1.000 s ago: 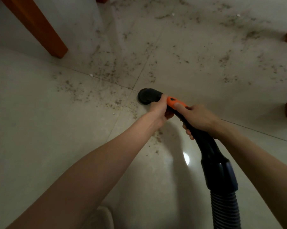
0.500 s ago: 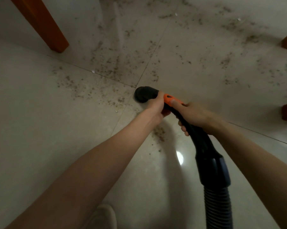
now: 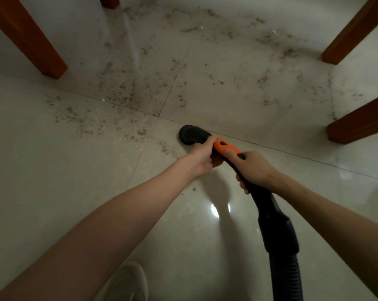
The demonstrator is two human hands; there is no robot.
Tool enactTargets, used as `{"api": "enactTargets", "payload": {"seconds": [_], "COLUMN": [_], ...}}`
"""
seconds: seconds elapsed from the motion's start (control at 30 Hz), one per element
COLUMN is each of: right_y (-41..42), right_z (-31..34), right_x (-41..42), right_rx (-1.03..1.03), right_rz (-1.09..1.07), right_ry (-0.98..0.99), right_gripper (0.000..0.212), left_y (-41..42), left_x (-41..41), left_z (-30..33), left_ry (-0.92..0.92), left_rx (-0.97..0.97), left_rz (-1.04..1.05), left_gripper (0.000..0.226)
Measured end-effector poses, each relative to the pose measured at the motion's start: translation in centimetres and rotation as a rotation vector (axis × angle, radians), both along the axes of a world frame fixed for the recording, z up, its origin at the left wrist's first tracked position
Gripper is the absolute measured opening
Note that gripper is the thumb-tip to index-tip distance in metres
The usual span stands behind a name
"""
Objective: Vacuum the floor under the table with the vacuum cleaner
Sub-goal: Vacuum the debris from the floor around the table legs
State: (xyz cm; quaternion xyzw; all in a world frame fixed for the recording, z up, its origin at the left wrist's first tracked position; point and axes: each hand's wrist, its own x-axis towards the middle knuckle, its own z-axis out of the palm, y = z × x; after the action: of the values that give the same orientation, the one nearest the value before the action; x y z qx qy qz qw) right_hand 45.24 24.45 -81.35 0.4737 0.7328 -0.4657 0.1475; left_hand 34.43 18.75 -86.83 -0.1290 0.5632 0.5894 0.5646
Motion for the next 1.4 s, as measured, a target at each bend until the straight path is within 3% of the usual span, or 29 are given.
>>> {"api": "enactTargets", "payload": {"seconds": [0.13, 0.3, 0.37, 0.6, 0.97, 1.4], "right_y": [0.4, 1.1, 1.0, 0.1, -0.5, -1.5], "right_z": [0.1, 0.9, 0.9, 0.0, 0.7, 0.5], "right_x": [3.4, 7.2, 8.2, 10.4, 14.3, 12.0], "right_rx": [-0.046, -0.463, -0.528, -0.236, -0.331, -0.287], "right_rz": [-0.038, -0.232, -0.302, -0.368, -0.304, -0.231], "right_ry": [-0.007, 0.073, 0.101, 0.046, 0.028, 0.021], "right_gripper": [0.053, 0.049, 0.042, 0.045, 0.053, 0.047], "left_y": [0.7, 1.8, 2.1, 2.7, 0.7, -0.7], "left_x": [2.8, 6.5, 7.8, 10.9, 15.2, 13.1], "left_z": [-0.1, 0.0, -0.1, -0.2, -0.4, -0.2], "left_ry": [-0.023, -0.040, -0.021, 0.007, -0.056, -0.025], "left_rx": [0.010, 0.027, 0.015, -0.015, 0.002, 0.000], "left_rz": [-0.087, -0.165, -0.181, -0.282, -0.200, -0.112], "left_gripper": [0.022, 0.027, 0.029, 0.019, 0.021, 0.023]}}
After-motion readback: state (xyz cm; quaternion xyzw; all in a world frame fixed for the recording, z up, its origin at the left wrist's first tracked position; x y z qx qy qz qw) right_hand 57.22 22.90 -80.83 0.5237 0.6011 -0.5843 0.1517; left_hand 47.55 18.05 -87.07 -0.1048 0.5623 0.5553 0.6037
